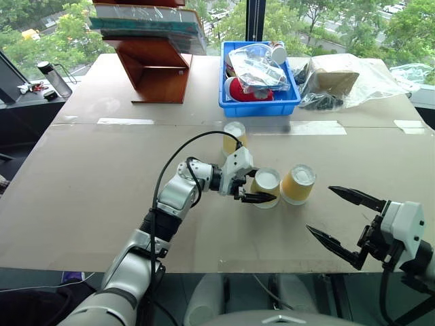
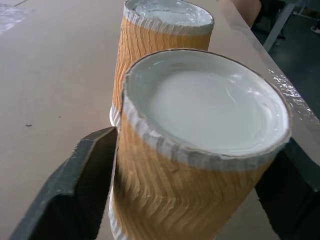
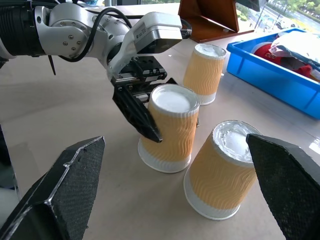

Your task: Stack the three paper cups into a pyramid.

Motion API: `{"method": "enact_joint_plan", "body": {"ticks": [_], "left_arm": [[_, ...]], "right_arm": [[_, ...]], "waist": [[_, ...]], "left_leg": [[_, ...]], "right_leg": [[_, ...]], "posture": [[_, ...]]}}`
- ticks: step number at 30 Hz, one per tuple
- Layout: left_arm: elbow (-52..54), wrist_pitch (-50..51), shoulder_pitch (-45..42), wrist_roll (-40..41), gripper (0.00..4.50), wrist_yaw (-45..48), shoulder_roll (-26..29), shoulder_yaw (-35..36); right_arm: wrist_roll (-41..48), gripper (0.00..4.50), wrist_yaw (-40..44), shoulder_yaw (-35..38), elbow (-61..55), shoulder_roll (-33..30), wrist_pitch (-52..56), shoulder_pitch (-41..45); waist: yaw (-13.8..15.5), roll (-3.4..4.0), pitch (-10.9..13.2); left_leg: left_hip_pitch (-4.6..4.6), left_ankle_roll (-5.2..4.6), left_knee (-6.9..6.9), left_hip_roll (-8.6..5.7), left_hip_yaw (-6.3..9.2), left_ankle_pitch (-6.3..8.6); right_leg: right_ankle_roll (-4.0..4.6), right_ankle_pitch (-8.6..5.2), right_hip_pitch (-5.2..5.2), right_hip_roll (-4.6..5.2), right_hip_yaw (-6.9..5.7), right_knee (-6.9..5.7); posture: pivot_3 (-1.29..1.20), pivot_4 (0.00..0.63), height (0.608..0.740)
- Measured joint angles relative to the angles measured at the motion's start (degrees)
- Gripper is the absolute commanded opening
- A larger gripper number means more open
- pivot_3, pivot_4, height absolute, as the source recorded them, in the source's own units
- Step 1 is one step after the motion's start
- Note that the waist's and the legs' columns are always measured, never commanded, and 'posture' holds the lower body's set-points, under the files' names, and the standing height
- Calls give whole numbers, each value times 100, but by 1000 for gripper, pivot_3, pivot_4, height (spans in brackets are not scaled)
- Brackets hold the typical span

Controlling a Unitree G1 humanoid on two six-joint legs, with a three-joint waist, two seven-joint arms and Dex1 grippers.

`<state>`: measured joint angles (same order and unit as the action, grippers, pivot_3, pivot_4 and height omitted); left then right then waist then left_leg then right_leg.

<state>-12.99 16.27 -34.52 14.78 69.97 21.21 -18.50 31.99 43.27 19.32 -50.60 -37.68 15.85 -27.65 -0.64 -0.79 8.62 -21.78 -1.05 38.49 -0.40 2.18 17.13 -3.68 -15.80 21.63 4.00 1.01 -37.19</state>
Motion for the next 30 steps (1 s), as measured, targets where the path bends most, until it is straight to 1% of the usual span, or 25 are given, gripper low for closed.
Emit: {"method": "enact_joint_plan", "body": {"ticks": [3, 7, 9, 11, 14, 17, 20, 30], "left_arm": [[498, 371, 117, 198, 4479, 111, 330, 122], [1283, 1005, 461, 617, 4479, 234, 1050, 594], [1474, 1234, 609, 807, 4479, 201, 1244, 882], [1538, 1447, 648, 978, 4479, 36, 1315, 1185], [1449, 1540, 600, 1012, 4479, -258, 1308, 1405], [963, 1304, 366, 780, 4479, -724, 1175, 1518], [534, 1031, 92, 503, 4479, -1143, 948, 1525], [-373, 568, -330, -40, 4479, -1796, 630, 1440]], "right_arm": [[2, 4500, -2, 23, 0, -2, 4, -6], [1, 4500, -5, 21, 0, -5, 7, 8], [2, 4500, 2, 19, 3, -6, 7, 29], [8, 4500, 10, 14, 9, -9, 7, 123], [23, 4500, 25, 9, 56, -15, 6, 214], [27, 4500, 76, -14, 192, -27, 7, 338], [27, 4500, 128, -73, 238, -43, 9, 439], [31, 4500, 147, -50, 269, -82, 9, 353]], "waist": [[-17, 0, 0], [-18, 1, 0], [-11, 1, 0], [32, 0, -1], [50, -1, -1], [46, -2, -1], [45, -2, -1], [7, -4, 0]], "left_leg": [[2, 0, 0, 3, -1, 0], [4, 0, -1, 8, -2, 0], [4, -1, 0, 13, -1, 0], [2, -6, 7, 12, 2, 3], [2, -10, 12, 5, 2, 6], [3, -2, 12, -3, 2, 1], [2, 0, 12, -4, 3, 0], [1, 0, 13, -6, 2, 0]], "right_leg": [[0, 0, 2, -1, 3, -4], [0, -1, 2, -1, 4, -7], [0, -1, 1, 1, 5, -7], [-1, -1, -1, 4, 1, -9], [-2, -1, -2, 4, 1, -10], [-1, -1, 0, 3, 1, -17], [-1, -1, 1, 3, 1, -17], [-2, -1, 1, 3, 2, -19]], "posture": [[0, 150, 740], [0, 150, 740], [0, 150, 740], [0, 150, 740], [0, 150, 740], [0, 150, 740], [0, 150, 740], [0, 150, 740]]}}
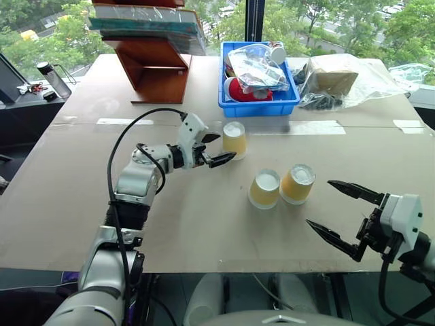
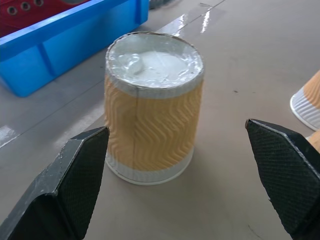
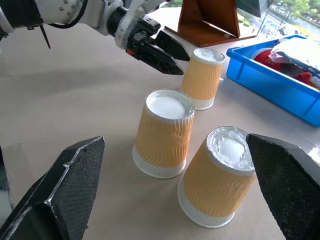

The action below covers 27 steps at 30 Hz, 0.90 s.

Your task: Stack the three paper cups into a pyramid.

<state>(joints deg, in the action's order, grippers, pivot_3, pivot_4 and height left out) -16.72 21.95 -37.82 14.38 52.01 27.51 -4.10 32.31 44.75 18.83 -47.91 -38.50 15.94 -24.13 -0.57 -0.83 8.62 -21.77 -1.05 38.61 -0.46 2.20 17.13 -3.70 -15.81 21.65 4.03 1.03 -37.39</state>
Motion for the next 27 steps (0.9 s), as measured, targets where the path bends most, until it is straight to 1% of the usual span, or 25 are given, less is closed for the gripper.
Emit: {"method": "enact_joint_plan", "body": {"ticks": [7, 12, 20, 26, 27], "left_arm": [[-695, -453, -343, -253, 4479, -97, -339, -102], [-1166, -752, -533, -401, 4479, -98, -469, -103], [-1816, -1174, -860, -566, 4479, -70, -639, -101], [-2067, -1315, -930, -633, 4479, 6, -672, -98], [-2069, -1328, -932, -633, 3987, 15, -679, -97]], "right_arm": [[-4, 4500, -16, 15, -34, 1, -1, -62], [36, 4500, -18, 44, -51, 3, -1, -91], [916, 4500, -354, 302, -277, 209, 24, 183], [1100, 4500, -433, 416, -285, 181, 57, 154], [1101, 4500, -431, 416, -285, 181, 57, 142]], "waist": [[0, -2, 0], [-6, -2, 0], [-6, -3, 1], [-4, -4, 1], [-4, -4, 1]], "left_leg": [[-1, 0, 1, -2, -1, 0], [0, 0, 2, -2, -1, 0], [-1, 0, 2, -3, 0, 0], [-1, 0, 3, -3, 0, 0], [-1, 0, 3, -3, 0, 0]], "right_leg": [[0, 0, 0, 0, 1, 0], [0, 0, 0, 0, 0, -3], [0, 0, 0, 1, 0, -4], [-1, 0, 0, 0, -1, -5], [-1, 0, 0, 1, -1, -5]], "posture": [[0, 150, 740], [0, 150, 740], [0, 150, 740], [0, 150, 740], [0, 150, 740]]}}
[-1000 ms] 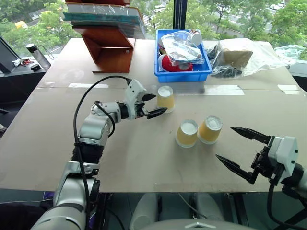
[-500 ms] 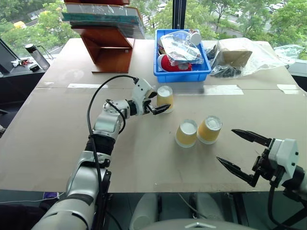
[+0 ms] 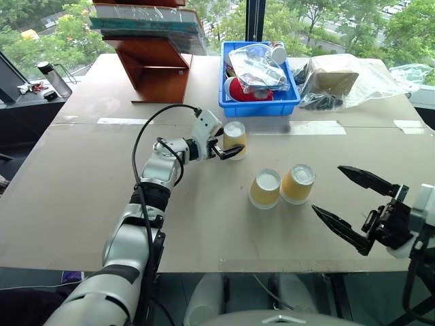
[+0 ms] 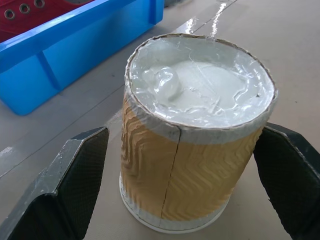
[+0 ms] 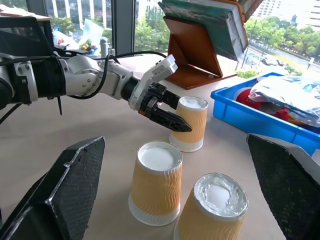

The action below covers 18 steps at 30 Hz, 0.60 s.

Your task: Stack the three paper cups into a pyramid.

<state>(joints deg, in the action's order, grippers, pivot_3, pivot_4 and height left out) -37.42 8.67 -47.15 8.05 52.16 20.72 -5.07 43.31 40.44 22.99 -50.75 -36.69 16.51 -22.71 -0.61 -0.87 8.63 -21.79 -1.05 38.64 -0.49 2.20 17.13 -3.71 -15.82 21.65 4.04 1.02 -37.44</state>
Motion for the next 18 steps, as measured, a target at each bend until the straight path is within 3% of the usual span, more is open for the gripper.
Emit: {"method": "enact_joint_plan", "body": {"ticks": [1, 4, 12, 18], "left_arm": [[-2, -19, -7, 0, 3754, 7, -15, 1], [-3, -30, -36, 0, 2515, 14, -35, 1], [21, -57, -45, 8, 2515, 154, -20, 4], [688, 546, -114, 426, 2515, 924, -12, 1]], "right_arm": [[0, 4500, 6, 0, 1, 0, -2, -15], [-3, 4500, 23, 0, 3, 1, -17, -64], [-128, 4500, 124, 1, 78, 98, -172, -311], [-242, 4500, 125, 0, 77, 135, -198, -383]], "waist": [[-1, 0, 0], [-2, 0, 0], [-2, 0, 0], [7, -1, 1]], "left_leg": [[0, 0, 0, 0, -1, 0], [0, 0, 0, 0, -1, 0], [0, 0, 0, 0, -1, 0], [-6, 0, 4, -1, 3, 0]], "right_leg": [[0, 0, 0, 0, 0, 0], [0, 0, 0, 0, 0, 0], [-1, 0, 0, 0, 1, -1], [-1, -1, 0, 0, -3, -2]], "posture": [[0, 150, 740], [0, 150, 740], [0, 150, 740], [0, 150, 740]]}}
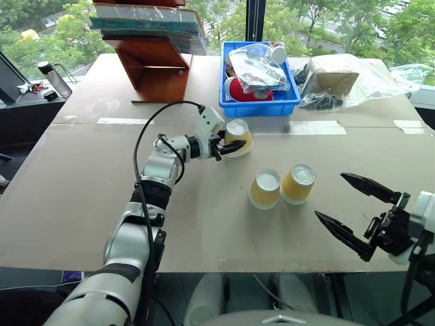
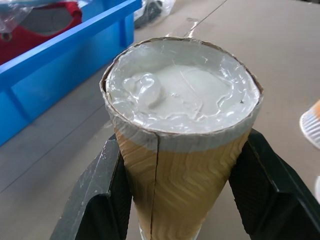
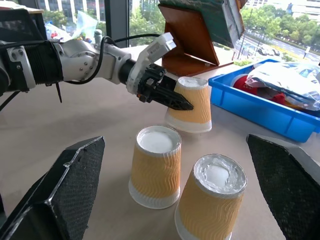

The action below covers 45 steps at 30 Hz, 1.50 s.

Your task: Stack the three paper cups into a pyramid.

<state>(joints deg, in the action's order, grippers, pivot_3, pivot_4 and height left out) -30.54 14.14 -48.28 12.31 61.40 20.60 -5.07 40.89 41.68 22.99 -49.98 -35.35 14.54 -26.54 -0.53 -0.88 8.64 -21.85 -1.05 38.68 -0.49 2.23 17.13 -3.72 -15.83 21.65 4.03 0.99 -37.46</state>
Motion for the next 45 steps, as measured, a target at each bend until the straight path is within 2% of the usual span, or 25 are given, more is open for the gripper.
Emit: {"method": "enact_joint_plan", "body": {"ticks": [7, 12, 21, 29, 39, 45], "left_arm": [[772, 1221, -678, 641, 2515, 778, -145, -132], [1112, 1944, -844, 825, 2515, 1102, -167, -405], [2268, 2851, -881, 822, 2515, 965, -107, -941], [2659, 3178, -657, 793, 2515, 604, -62, -1327], [2864, 3350, -638, 803, 2515, 304, -76, -1385], [2941, 3453, -637, 822, 2515, 223, -69, -1394]], "right_arm": [[-137, 4500, 13, 0, 0, 133, -161, -182], [-275, 4500, 47, 3, -1, 318, -346, -523], [-472, 4500, 26, 2, -85, 492, -599, -836], [-490, 4500, -228, -77, -207, 355, -432, -546], [-259, 4500, -572, -73, -419, 56, 50, -283], [-31, 4500, 50, 878, -59, -176, 11, -833]], "waist": [[-16, 1, 0], [-17, 0, 0], [-19, 1, 0], [-13, 1, 0], [-3, 0, 0], [8, -1, 0]], "left_leg": [[2, 0, 2, -1, 0, 0], [2, 0, 2, -1, 0, 0], [5, 0, 2, -1, -2, 0], [6, 0, 3, -1, -3, 0], [5, 0, 4, -2, -2, 0], [5, -19, 5, -4, -5, 11]], "right_leg": [[-5, -3, -1, 0, 2, -3], [-7, -5, 0, -1, 5, -5], [-9, -6, 0, 0, 11, -6], [-9, -7, 0, 1, 13, -7], [-9, -7, -1, 1, 12, -6], [-10, -7, -3, 2, 14, -7]], "posture": [[0, 150, 740], [0, 150, 740], [0, 150, 740], [0, 150, 740], [0, 150, 740], [0, 150, 740]]}}
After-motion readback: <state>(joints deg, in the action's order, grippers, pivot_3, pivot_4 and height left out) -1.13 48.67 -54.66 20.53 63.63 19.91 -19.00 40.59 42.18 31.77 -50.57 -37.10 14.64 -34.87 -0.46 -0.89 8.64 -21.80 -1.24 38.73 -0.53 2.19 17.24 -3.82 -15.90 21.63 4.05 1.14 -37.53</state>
